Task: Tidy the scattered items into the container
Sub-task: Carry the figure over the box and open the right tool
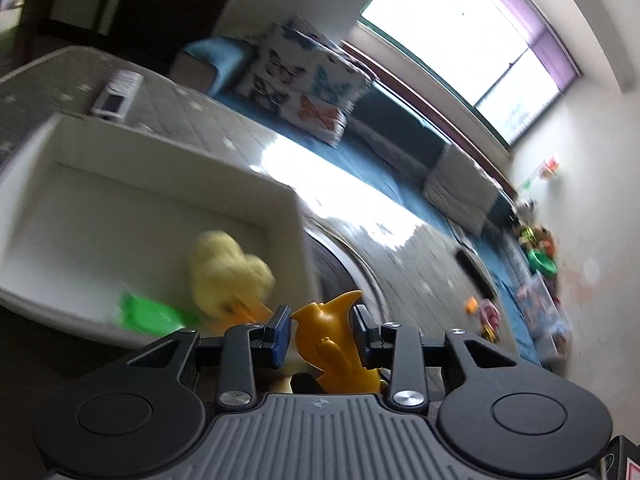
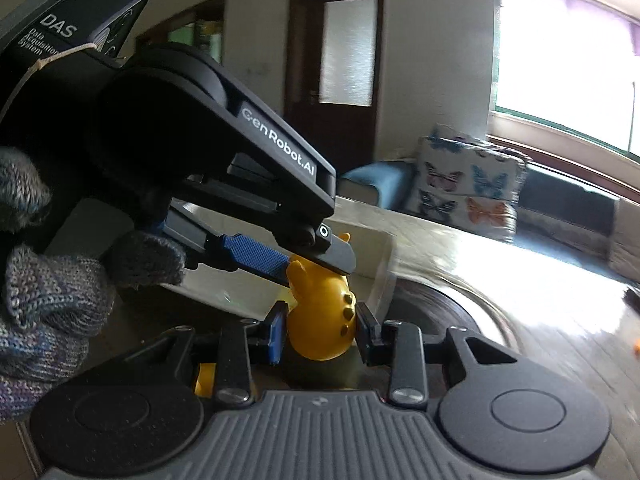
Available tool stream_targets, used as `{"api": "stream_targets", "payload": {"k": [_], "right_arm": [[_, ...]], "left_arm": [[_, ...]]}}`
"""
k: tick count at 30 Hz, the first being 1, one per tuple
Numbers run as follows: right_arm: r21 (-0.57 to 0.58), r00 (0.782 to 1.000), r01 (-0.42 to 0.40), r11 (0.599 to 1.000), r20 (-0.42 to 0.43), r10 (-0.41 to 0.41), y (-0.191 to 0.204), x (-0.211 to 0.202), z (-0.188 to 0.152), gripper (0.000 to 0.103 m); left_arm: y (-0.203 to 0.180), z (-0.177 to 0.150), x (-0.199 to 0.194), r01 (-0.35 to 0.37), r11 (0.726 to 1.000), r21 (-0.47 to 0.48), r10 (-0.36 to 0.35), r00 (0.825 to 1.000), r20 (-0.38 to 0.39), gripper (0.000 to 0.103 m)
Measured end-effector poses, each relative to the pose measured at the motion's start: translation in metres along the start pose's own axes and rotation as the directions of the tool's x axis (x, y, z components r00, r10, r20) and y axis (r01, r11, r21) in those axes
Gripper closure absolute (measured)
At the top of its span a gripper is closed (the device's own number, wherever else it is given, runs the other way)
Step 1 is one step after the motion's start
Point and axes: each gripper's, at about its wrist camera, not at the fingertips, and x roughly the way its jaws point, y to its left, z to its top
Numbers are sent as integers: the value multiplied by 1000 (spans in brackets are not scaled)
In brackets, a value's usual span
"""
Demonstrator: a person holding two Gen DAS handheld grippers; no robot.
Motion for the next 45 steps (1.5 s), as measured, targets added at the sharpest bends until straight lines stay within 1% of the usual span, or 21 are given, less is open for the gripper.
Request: {"api": "stream_targets", "payload": {"k": [3, 6, 10, 12, 18, 21, 29, 39, 42, 44, 45], "right_arm": [[-10, 998, -54, 999, -18, 53, 11, 29, 17, 69], [-48, 996, -80, 996, -45, 78, 22, 57, 29, 69], [-97, 992, -90, 991, -92, 81, 37, 94, 37, 69], [-123, 991, -88, 988, -113, 74, 43, 109, 39, 69], [-201, 987, -62, 978, -159, 30, 58, 137, 38, 69], [-209, 984, -59, 976, -178, 21, 63, 144, 37, 69], [-214, 981, -50, 976, -192, 8, 65, 148, 38, 69], [-196, 980, -51, 979, -196, 12, 62, 139, 40, 68], [-188, 981, -57, 981, -195, 20, 62, 133, 39, 66], [-180, 982, -55, 982, -188, 21, 61, 129, 38, 63], [-174, 982, -57, 983, -186, 24, 60, 127, 38, 59]], "left_arm": [[24, 21, -2, -28, 999, -35, 29, 999, 20, 67], [48, 37, 3, -43, 997, -71, 45, 999, 26, 67], [77, 52, 14, -49, 991, -127, 51, 999, 16, 67], [90, 57, 19, -42, 988, -150, 43, 999, 8, 67], [112, 66, 32, -17, 982, -190, 15, 1000, -16, 68], [116, 65, 35, -18, 980, -196, 13, 1000, -23, 68], [119, 66, 38, -15, 980, -200, 8, 999, -36, 67], [113, 64, 33, -28, 983, -183, 24, 999, -25, 68], [112, 63, 31, -32, 984, -177, 29, 999, -19, 69], [108, 62, 27, -32, 986, -164, 30, 999, -10, 69], [106, 62, 25, -32, 987, -155, 32, 999, -6, 69]]}}
